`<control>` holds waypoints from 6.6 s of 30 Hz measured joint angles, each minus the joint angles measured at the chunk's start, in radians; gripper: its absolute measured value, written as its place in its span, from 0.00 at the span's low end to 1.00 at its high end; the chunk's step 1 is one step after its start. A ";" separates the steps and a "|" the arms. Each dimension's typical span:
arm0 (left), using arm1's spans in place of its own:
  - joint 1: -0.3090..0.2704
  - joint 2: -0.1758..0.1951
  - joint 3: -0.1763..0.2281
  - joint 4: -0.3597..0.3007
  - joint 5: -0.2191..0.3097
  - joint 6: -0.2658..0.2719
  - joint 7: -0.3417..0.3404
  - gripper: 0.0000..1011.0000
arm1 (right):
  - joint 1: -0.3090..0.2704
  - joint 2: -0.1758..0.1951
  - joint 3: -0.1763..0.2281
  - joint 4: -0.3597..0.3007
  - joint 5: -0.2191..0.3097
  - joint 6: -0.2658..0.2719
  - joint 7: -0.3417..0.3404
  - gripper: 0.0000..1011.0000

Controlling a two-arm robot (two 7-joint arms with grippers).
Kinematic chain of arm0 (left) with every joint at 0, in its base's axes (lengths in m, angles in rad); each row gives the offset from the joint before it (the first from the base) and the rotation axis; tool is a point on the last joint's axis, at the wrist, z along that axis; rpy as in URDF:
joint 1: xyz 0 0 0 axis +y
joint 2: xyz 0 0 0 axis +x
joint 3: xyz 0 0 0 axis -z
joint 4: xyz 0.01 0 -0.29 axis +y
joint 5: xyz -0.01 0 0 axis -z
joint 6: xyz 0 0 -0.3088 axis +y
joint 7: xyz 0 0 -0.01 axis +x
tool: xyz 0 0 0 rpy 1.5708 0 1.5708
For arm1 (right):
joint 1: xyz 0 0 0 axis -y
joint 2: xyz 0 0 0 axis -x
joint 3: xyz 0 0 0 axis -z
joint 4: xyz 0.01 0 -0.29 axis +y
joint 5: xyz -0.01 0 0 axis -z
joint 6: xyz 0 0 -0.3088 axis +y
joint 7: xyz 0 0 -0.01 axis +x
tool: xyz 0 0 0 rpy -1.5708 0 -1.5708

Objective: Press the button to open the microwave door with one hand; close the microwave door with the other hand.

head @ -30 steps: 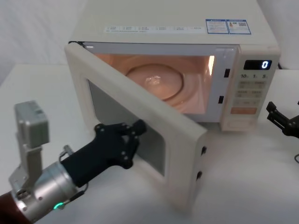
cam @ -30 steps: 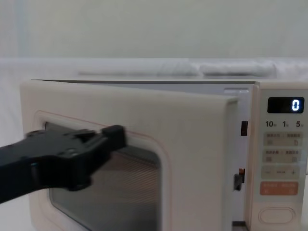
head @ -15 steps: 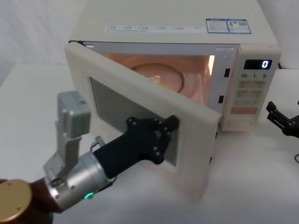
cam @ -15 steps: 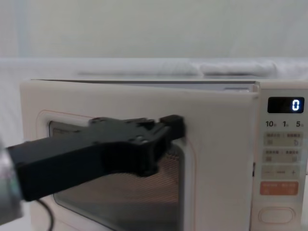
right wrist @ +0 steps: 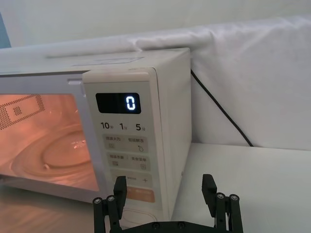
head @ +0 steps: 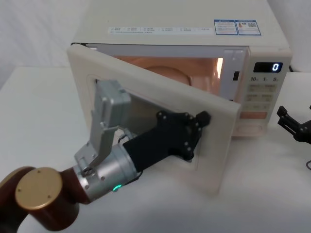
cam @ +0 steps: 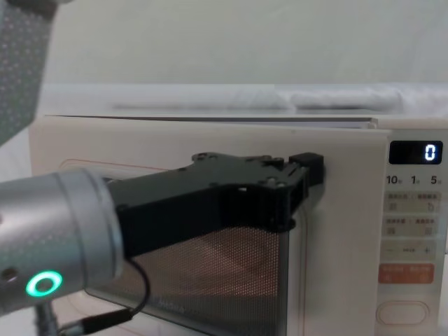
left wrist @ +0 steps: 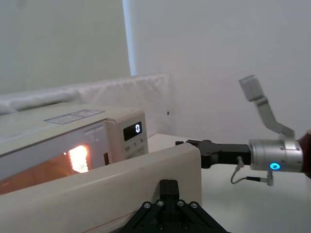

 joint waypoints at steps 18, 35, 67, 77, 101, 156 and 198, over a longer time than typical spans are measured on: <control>-0.091 -0.093 0.044 0.065 0.105 0.042 0.080 0.00 | 0.000 0.000 0.000 0.000 0.000 0.000 0.000 0.99; -0.194 -0.165 0.063 0.218 0.176 0.055 0.070 0.00 | 0.000 0.000 0.000 0.000 0.000 0.000 0.000 0.99; -0.340 -0.300 0.093 0.443 0.268 -0.005 0.064 0.00 | 0.000 0.000 0.000 0.000 0.000 0.000 0.000 0.99; -0.350 -0.321 0.094 0.469 0.301 -0.031 0.073 0.00 | 0.000 0.000 0.000 0.000 0.000 0.000 0.000 0.99; -0.341 -0.349 0.049 0.471 0.320 -0.016 0.074 0.00 | 0.000 0.000 0.000 0.000 0.000 0.000 0.000 0.99; 0.280 -0.244 -0.431 0.076 0.179 -0.099 0.379 0.00 | 0.000 0.000 0.000 0.000 0.000 0.000 0.000 0.99; 0.264 -0.306 -0.505 0.216 0.290 -0.125 0.352 0.00 | 0.000 0.000 0.000 0.000 0.000 0.000 0.000 0.99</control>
